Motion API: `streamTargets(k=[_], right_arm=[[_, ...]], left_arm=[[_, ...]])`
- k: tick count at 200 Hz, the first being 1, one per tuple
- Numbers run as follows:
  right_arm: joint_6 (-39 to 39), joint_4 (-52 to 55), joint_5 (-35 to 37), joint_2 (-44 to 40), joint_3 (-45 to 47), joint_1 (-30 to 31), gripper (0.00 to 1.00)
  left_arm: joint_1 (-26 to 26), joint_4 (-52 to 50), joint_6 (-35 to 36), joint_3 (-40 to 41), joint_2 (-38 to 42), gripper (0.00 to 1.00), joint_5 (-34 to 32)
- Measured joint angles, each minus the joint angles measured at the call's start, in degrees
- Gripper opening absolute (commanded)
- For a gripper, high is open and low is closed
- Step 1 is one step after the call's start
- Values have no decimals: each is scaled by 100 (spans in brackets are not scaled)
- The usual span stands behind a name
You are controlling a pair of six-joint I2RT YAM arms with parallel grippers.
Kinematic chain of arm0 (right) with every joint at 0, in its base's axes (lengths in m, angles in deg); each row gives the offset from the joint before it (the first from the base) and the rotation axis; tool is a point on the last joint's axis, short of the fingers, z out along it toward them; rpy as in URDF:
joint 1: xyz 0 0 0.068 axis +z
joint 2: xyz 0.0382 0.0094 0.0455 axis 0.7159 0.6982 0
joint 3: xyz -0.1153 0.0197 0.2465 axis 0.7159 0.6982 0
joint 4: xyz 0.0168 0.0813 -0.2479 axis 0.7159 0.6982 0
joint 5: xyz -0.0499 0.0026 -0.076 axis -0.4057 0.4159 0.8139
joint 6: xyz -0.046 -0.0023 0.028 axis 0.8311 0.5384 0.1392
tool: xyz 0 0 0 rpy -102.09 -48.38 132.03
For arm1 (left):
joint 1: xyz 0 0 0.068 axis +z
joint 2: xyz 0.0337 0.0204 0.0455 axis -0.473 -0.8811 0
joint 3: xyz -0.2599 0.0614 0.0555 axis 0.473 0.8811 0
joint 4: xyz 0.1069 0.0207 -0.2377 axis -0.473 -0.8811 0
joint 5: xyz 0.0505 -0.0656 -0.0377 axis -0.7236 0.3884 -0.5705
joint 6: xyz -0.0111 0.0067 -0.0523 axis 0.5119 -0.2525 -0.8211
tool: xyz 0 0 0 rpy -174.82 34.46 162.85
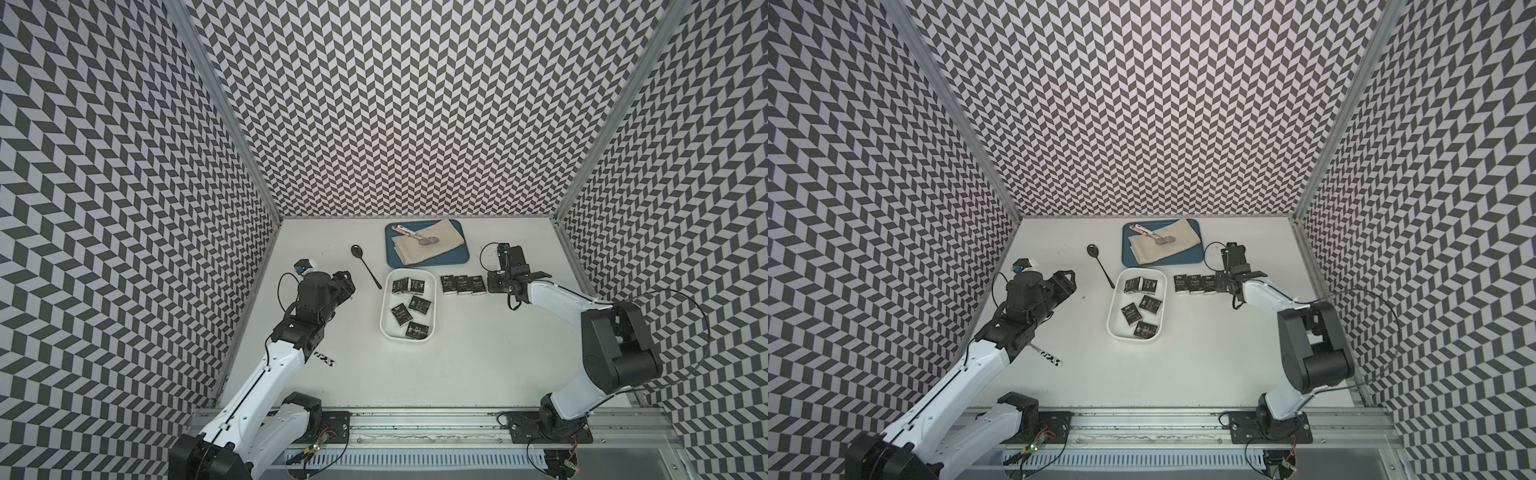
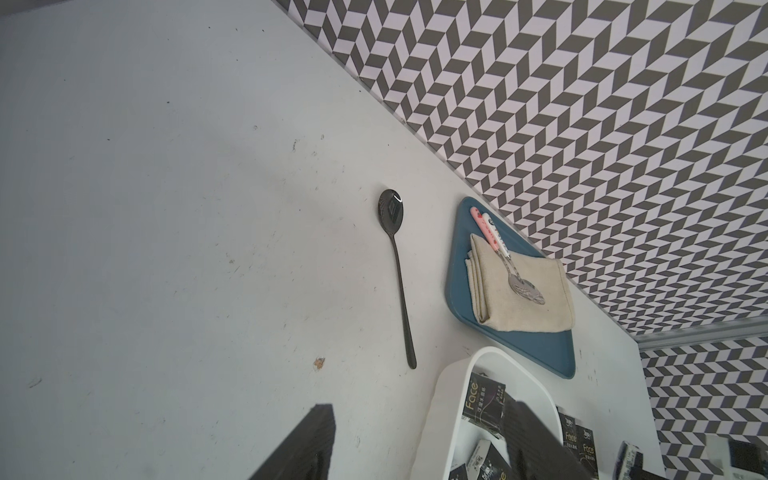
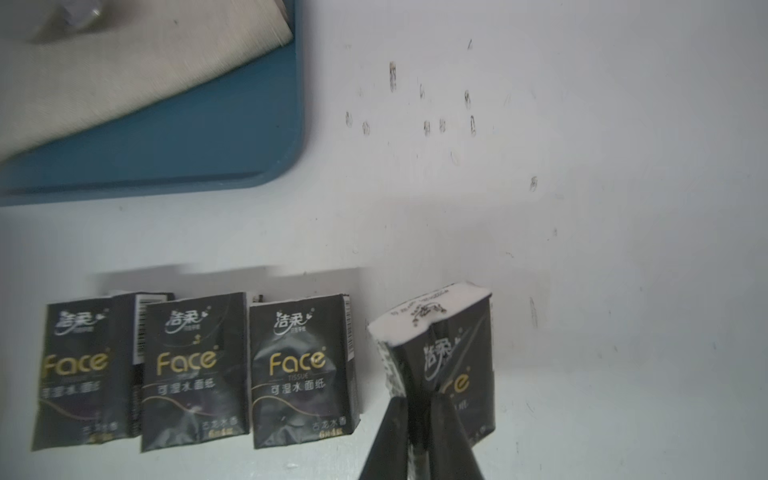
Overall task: Take the pocket tissues out of the storage box
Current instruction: Place the pocket tissues at the center of the board.
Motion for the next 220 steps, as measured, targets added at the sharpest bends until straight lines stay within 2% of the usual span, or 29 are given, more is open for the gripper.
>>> streamTargets(k=[38, 74, 120, 147, 173, 220], right_arm=[[-4, -33, -144, 295, 20, -120, 17], [-52, -116, -313, 315, 26, -192, 31], [-197, -195, -538, 28, 85, -374, 42], [-358, -431, -682, -404, 249, -785, 44], [-479, -619, -776, -463, 391, -1102, 44], [-627, -754, -992, -459, 791, -1158, 43]], left_arm=[[0, 2, 0, 0, -11, 69, 17], [0, 46, -2, 0, -133, 69, 44], [0, 61, -2, 0, -170, 69, 63], [0, 61, -2, 0, -170, 69, 66], [0, 61, -2, 0, -170, 69, 68], [0, 66, -2, -7, -170, 69, 109]])
